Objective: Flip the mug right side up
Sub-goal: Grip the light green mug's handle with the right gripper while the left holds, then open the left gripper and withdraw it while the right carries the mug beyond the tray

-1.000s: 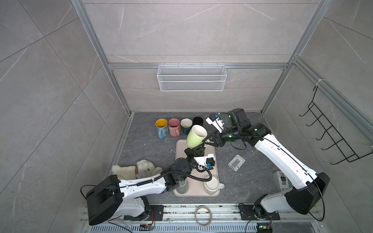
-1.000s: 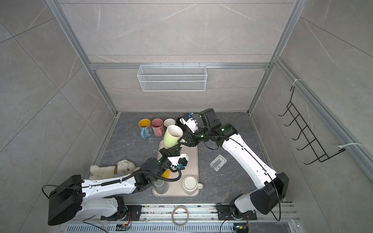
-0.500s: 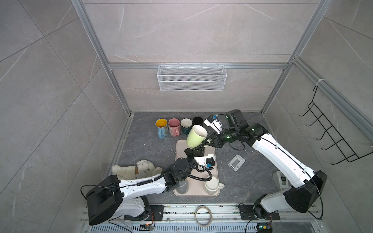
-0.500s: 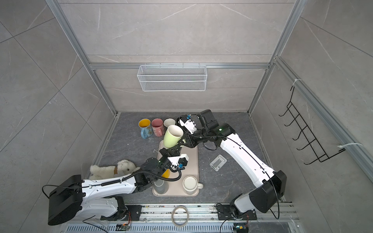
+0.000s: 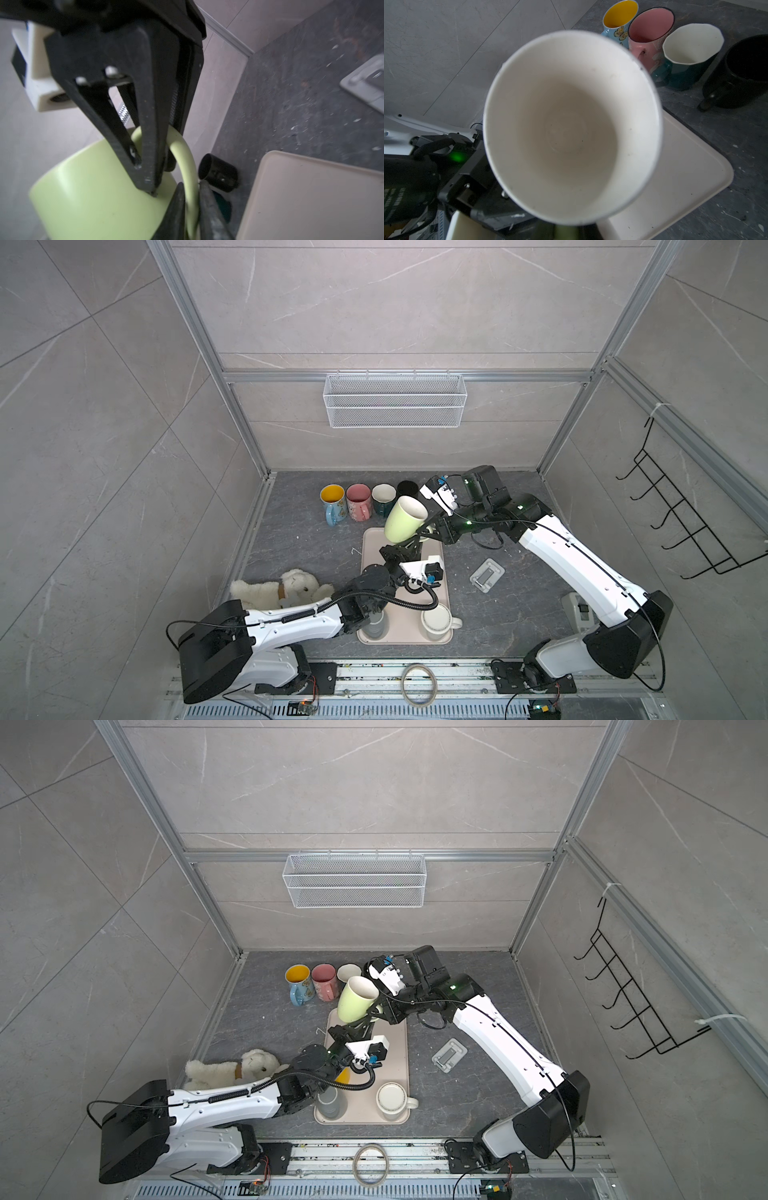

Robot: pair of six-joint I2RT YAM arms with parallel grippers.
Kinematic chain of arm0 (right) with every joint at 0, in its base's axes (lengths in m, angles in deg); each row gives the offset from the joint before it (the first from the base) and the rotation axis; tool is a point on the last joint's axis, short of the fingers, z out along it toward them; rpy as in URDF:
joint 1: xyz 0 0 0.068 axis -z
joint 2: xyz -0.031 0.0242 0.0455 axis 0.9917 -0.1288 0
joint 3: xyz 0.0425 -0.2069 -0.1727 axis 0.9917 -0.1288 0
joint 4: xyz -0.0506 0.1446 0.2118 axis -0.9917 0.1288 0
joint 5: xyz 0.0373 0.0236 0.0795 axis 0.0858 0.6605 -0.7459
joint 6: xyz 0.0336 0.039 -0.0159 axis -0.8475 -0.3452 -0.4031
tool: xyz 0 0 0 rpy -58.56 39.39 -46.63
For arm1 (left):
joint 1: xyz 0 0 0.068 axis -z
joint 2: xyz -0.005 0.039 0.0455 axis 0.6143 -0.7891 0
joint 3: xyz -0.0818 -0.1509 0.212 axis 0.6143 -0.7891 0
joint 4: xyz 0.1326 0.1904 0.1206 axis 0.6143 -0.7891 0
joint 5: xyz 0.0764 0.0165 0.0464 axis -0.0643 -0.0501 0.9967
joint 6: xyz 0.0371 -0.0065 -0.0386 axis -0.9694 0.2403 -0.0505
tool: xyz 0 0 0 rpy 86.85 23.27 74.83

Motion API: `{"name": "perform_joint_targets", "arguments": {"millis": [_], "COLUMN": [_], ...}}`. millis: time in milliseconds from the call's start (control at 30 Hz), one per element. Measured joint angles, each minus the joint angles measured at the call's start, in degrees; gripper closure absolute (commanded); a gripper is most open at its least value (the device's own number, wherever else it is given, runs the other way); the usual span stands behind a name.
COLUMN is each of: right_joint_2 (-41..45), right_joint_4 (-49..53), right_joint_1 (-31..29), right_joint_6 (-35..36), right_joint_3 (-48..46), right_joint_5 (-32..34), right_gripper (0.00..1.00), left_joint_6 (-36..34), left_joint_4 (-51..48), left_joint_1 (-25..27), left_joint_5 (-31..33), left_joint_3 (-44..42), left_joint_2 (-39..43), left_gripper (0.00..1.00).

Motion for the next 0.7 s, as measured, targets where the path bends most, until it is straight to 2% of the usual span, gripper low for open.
{"name": "perform_joint_targets", "arguments": {"millis": [133, 300, 567, 700], "right_joint_2": [0.68, 0.79, 0.79, 0.79], "right_joint_4": [-1.92, -1.62, -3.13, -3.78], "right_joint_1": [0.15, 0.11, 0.11, 0.11], "right_joint_6": [-2.14, -4.61, -9.25, -11.13], "right_joint_3": [-1.6, -3.72, -4.02, -4.02], "right_joint_5": [3.67, 7.89, 14.8, 18.47], "right_gripper": [1.0, 1.0, 1.0, 1.0], "left_joint_6": [0.44, 1.29, 3.1, 5.25], "left_joint_4": [-1.01, -1.46, -5.75, -9.86], "left_joint_1": [0.17, 0.22, 0.22, 0.22], "left_joint_5": [1.18, 1.46, 1.73, 4.09], "left_joint_3": [0.68, 2.27, 2.58, 3.06], "left_joint_2": [0.0, 1.64, 5.09, 6.36], "left_gripper": [0.48, 0.38, 0.36, 0.36]}}
